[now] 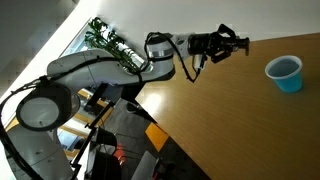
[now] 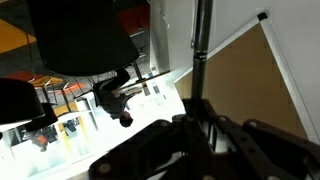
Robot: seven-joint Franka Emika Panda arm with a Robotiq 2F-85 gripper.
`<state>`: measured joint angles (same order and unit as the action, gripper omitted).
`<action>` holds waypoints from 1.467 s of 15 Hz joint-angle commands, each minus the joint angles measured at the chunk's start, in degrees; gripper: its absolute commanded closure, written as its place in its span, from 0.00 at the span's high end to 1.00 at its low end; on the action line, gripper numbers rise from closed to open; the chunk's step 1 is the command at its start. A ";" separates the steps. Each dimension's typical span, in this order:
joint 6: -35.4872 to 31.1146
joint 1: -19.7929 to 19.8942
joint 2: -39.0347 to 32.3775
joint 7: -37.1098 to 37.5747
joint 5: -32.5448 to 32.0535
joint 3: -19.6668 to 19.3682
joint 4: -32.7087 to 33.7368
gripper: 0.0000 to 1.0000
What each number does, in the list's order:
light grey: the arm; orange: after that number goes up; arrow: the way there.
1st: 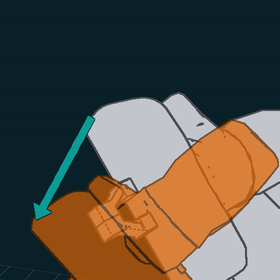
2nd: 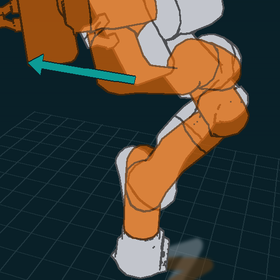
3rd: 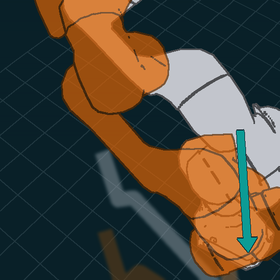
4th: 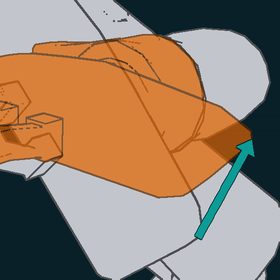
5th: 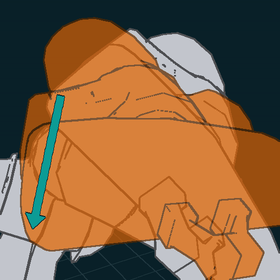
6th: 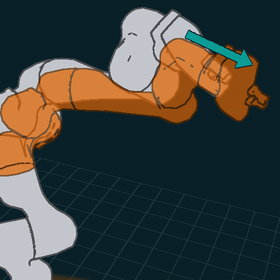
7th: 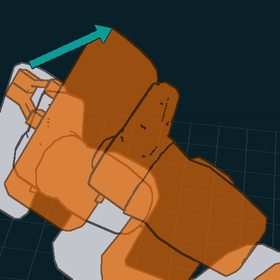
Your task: Place the black pen inside the blue and white cup
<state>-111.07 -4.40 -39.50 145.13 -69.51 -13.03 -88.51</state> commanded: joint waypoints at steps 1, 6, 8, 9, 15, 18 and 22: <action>-0.55 3.57 -1.57 -4.13 -1.36 2.37 1.86 0.03; -5.54 6.88 -1.74 -10.72 -2.74 3.35 1.62 0.03; -6.14 7.37 -1.76 -12.87 -2.58 3.36 1.70 0.03; -6.36 7.52 -2.17 -13.57 -2.68 3.22 2.05 0.03; -6.05 7.72 -5.09 -14.41 -4.14 2.70 4.42 0.03; -6.65 8.22 -7.42 -14.09 -5.16 2.58 6.28 0.03; -8.34 9.15 -10.33 -14.14 -6.00 2.71 8.92 0.03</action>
<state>-117.11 3.33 -47.28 131.95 -74.27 -10.80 -83.12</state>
